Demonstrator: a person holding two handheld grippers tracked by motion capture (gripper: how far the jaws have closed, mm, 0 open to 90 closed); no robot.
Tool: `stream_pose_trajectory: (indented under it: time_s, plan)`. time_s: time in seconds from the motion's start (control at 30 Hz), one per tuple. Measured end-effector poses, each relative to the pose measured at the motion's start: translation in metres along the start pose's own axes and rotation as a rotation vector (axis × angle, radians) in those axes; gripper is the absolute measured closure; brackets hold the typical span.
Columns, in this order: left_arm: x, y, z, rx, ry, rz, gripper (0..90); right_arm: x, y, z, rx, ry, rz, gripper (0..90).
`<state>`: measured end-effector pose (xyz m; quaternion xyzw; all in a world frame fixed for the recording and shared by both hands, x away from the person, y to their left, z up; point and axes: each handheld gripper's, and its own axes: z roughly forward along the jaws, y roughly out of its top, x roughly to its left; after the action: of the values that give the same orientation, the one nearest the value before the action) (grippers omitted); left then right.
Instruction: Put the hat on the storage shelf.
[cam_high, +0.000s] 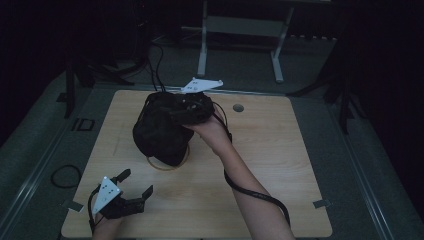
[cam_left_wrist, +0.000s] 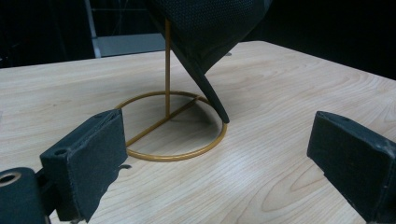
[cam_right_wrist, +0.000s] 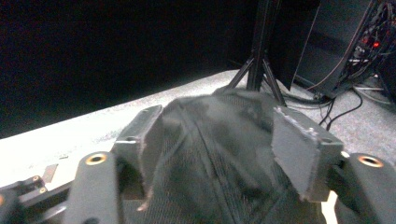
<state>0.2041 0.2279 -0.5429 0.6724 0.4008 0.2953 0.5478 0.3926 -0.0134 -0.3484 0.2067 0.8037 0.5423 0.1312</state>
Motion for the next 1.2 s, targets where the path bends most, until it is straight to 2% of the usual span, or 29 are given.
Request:
stream_pose_trajectory:
  time_s: [0.03, 0.07, 0.1, 0.17, 0.43, 0.5, 0.7, 1.03, 1.17, 1.2]
  plan:
    - [0.0, 0.0, 0.0, 0.0, 0.0, 0.0, 5.1, 0.0, 0.0, 0.0, 0.0, 0.0, 0.0, 30.6]
    - [0.0, 0.0, 0.0, 0.002, 0.002, -0.001, 5.1, -0.001, -0.004, -0.002, -0.003, 0.03, 0.012, 25.5]
    - [0.0, 0.0, 0.0, 0.002, 0.002, -0.001, 5.1, -0.001, -0.004, -0.002, -0.003, 0.03, 0.012, 25.5]
    - [0.0, 0.0, 0.0, 0.005, 0.001, -0.004, 5.1, -0.003, -0.01, -0.006, -0.006, 0.056, 0.012, 19.4]
    - [0.0, -0.001, 0.0, 0.007, -0.002, -0.005, 5.1, -0.007, -0.02, -0.021, -0.033, 0.078, 0.017, 15.3]
    - [-0.001, -0.001, 0.0, 0.009, -0.001, -0.006, 5.1, -0.007, -0.021, -0.022, -0.031, 0.076, 0.016, 15.0]
    - [0.0, -0.002, 0.0, 0.012, 0.0, -0.009, 5.1, -0.009, -0.036, -0.031, -0.006, 0.061, -0.027, 14.2]
    - [-0.001, -0.003, 0.001, 0.023, -0.001, 0.0, 5.1, -0.011, -0.056, -0.044, 0.008, 0.058, -0.036, 14.1]
    - [-0.002, -0.003, 0.003, 0.029, 0.003, 0.0, 5.1, -0.011, -0.071, -0.05, 0.016, 0.054, -0.046, 13.9]
    - [-0.001, -0.004, 0.004, 0.032, -0.008, -0.006, 5.1, -0.011, -0.074, -0.051, 0.018, 0.053, -0.047, 14.0]
